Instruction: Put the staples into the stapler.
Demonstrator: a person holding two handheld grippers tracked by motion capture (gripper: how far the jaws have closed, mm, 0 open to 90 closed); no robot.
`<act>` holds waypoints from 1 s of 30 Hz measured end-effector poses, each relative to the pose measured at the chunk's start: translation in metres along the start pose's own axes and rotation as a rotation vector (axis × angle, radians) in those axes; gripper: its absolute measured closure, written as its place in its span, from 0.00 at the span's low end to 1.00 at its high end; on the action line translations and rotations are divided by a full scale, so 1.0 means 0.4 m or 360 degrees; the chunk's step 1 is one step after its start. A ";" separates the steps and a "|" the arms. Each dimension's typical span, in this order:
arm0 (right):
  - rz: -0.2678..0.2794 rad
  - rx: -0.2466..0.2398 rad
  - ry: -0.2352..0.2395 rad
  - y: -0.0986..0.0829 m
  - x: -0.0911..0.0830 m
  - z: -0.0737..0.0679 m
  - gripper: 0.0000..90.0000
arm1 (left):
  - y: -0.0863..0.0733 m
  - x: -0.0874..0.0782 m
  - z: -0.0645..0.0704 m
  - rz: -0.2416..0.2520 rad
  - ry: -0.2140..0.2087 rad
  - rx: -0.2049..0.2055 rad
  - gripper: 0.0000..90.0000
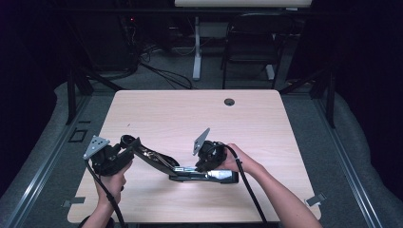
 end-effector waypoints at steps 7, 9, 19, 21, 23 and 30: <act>0.0013 0.0018 -0.0006 0.000 0.001 -0.002 0.86 | 0.000 0.000 0.000 -0.0001 0.0000 0.0001 0.68; 0.0012 0.0021 -0.0010 0.000 0.001 -0.001 0.85 | 0.000 0.000 -0.001 -0.0001 0.0002 0.0002 0.68; -0.0004 0.0040 -0.0007 -0.008 -0.004 0.002 0.83 | -0.001 0.000 -0.002 -0.0001 0.0002 0.0002 0.68; 0.0006 0.0051 -0.0004 -0.008 -0.005 0.001 0.83 | -0.001 0.000 -0.002 -0.0002 0.0002 0.0002 0.68; 0.0018 0.0056 -0.0001 -0.008 -0.006 0.002 0.82 | -0.001 0.000 -0.002 -0.0002 0.0002 0.0002 0.68; 0.0057 0.0083 0.0000 -0.003 -0.020 0.009 0.82 | -0.001 0.000 -0.002 -0.0003 0.0001 0.0000 0.68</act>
Point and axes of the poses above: each handheld gripper's, and its own axes: x roughly forward along the jaws, y roughly out of its top, z roughly to its right, the point moved 10 cm from there along x, roughly forward along the jaws, and after that the axes turned 1 degree about -x, right-handed, at the moved point
